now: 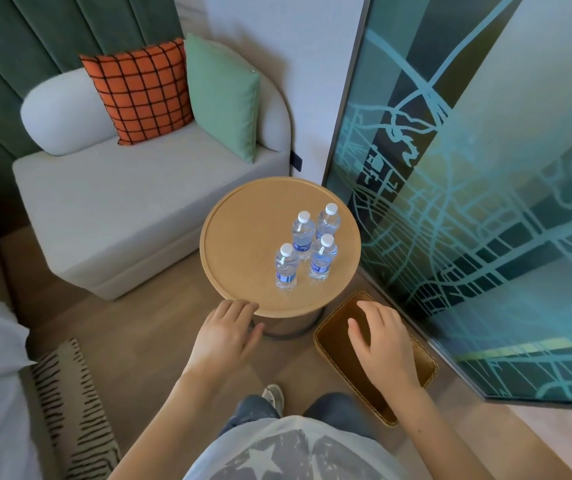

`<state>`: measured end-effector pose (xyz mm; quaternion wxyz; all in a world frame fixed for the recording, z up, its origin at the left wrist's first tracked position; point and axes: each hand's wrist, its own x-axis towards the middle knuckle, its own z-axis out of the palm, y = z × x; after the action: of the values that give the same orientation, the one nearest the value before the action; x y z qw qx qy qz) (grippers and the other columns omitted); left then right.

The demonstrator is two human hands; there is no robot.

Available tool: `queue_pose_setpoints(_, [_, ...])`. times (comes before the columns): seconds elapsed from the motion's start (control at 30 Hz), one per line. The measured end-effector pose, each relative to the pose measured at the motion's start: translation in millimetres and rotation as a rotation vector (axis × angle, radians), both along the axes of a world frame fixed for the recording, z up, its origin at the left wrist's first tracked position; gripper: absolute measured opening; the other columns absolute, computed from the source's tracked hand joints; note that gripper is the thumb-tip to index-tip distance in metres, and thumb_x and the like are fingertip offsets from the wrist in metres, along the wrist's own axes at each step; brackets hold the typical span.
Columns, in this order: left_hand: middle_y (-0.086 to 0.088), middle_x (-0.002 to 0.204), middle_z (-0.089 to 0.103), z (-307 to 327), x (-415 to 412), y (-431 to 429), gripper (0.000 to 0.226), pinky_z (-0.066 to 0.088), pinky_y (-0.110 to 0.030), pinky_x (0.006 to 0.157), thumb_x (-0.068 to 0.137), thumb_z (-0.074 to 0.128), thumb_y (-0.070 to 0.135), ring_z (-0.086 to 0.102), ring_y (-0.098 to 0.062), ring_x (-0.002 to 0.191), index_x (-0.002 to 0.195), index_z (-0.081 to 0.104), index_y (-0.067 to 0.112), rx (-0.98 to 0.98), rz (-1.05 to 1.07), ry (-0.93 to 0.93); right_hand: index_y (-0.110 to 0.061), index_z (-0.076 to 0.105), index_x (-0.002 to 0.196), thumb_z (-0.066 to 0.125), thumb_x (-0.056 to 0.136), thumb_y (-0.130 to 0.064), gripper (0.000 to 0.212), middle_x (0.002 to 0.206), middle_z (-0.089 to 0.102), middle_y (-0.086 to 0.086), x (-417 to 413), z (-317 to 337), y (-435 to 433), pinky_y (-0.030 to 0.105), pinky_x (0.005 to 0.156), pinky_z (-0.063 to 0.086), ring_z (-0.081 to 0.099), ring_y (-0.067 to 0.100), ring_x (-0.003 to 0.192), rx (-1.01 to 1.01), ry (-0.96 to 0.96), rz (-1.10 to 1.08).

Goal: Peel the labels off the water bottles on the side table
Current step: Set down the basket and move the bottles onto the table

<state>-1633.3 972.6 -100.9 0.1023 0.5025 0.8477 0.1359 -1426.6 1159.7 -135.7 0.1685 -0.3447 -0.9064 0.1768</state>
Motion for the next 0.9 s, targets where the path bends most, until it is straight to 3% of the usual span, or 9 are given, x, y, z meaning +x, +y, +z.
queue_pose_setpoints(0.13, [-0.009, 0.105, 0.072, 5.3, -9.5, -0.3, 0.055, 0.056, -0.042, 0.080, 0.092, 0.036, 0.038, 0.066, -0.035, 0.096, 0.112, 0.071, 0.001, -0.011, 0.003, -0.006, -0.006, 0.065, 0.120, 0.066, 0.093, -0.023, 0.032, 0.114, 0.068, 0.008, -4.8, 5.5, -2.8, 0.036, 0.088, 0.055, 0.062, 0.024, 0.107, -0.027, -0.007, -0.013])
queue_pose_setpoints(0.43, [-0.008, 0.101, 0.071, -3.3, -2.7, 12.8, 0.049, 0.057, -0.042, 0.073, 0.092, 0.039, 0.036, 0.065, -0.035, 0.089, 0.110, 0.071, 0.004, -0.017, 0.117, -0.039, -0.009, 0.063, 0.118, 0.063, 0.094, -0.026, 0.030, 0.110, 0.068, 0.005, -20.5, 6.2, 18.5, 0.028, 0.086, 0.049, 0.061, 0.021, 0.102, -0.087, -0.016, 0.076])
queue_pose_setpoints(0.57, [-0.007, 0.100, 0.071, 2.1, 0.1, 13.8, 0.047, 0.057, -0.043, 0.073, 0.092, 0.040, 0.036, 0.065, -0.034, 0.090, 0.109, 0.071, 0.005, -0.017, 0.140, -0.034, -0.009, 0.063, 0.119, 0.064, 0.093, -0.026, 0.031, 0.110, 0.067, 0.006, -31.3, 11.8, 30.3, 0.034, 0.084, 0.055, 0.061, 0.021, 0.102, -0.072, -0.011, 0.106])
queue_pose_setpoints(0.9, [-0.010, 0.106, 0.071, -9.3, -111.7, 31.8, 0.048, 0.058, -0.041, 0.075, 0.093, 0.043, 0.038, 0.066, -0.034, 0.094, 0.109, 0.070, 0.002, 0.059, 0.031, 0.013, -0.007, 0.062, 0.117, 0.065, 0.093, -0.022, 0.029, 0.107, 0.066, 0.007, -96.5, 13.5, 36.8, 0.036, 0.081, 0.055, 0.058, 0.022, 0.100, -0.017, 0.072, -0.040])
